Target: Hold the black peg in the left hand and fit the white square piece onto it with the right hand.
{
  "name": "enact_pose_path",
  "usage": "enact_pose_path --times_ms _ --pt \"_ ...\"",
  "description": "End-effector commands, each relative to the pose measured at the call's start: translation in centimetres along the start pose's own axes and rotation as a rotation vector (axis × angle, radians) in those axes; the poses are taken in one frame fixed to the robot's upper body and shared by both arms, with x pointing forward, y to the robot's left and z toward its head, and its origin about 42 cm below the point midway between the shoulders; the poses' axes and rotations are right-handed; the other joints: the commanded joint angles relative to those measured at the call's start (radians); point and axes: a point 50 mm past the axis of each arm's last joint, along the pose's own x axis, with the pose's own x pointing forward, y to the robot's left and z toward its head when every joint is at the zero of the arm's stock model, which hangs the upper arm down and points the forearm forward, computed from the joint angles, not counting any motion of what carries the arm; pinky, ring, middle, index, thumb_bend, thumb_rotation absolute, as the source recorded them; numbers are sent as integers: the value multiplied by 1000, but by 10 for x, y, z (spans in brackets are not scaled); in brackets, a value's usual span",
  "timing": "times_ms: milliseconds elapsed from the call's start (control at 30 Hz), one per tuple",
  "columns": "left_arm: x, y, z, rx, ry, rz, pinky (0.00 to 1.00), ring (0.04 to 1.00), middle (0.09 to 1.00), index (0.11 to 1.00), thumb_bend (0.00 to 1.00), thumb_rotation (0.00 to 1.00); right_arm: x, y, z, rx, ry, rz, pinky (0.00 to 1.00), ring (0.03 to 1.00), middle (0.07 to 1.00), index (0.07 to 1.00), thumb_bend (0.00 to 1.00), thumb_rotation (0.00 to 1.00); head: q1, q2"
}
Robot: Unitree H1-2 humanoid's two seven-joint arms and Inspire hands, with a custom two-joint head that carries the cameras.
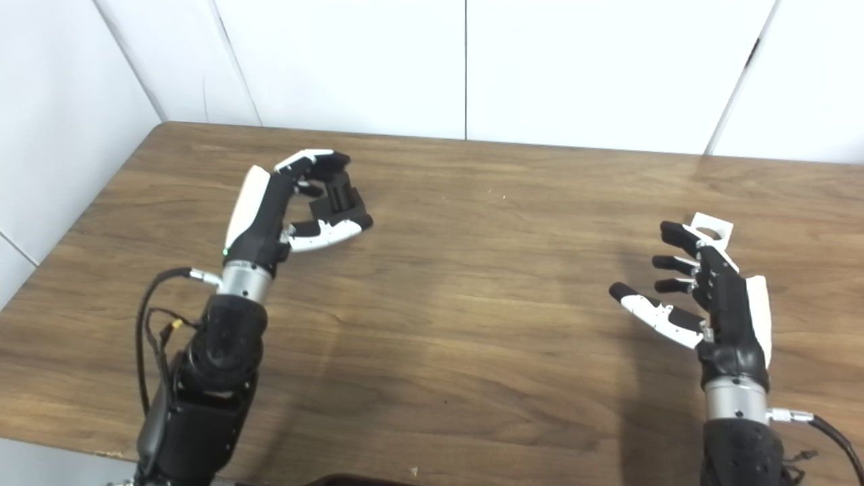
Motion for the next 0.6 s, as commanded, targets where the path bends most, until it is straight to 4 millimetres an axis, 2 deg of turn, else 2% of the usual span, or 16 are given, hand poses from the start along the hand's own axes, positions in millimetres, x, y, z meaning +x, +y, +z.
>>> enact_pose_path --times_ms 0,167,467,500,567 --pt "18 16 11 72 -50 52 641 772 785 708 738 176 7 -4 18 1 -79 -17 549 687 790 764 621 0 0 1" --pt "33 24 9 140 -49 89 667 821 833 694 754 156 6 -4 18 8 -74 -17 553 700 800 765 615 0 -3 -1" --pt "51 32 7 254 -38 93 704 890 890 702 749 228 5 -6 19 8 -78 -23 540 685 791 764 621 0 -7 0" --pt "53 33 6 268 -33 88 718 900 896 702 753 237 4 -6 20 5 -78 -25 538 685 791 764 620 0 -6 0" --pt "57 34 3 304 -19 80 819 947 927 710 771 273 4 -6 19 3 -80 -26 536 689 792 763 613 0 -5 -1"
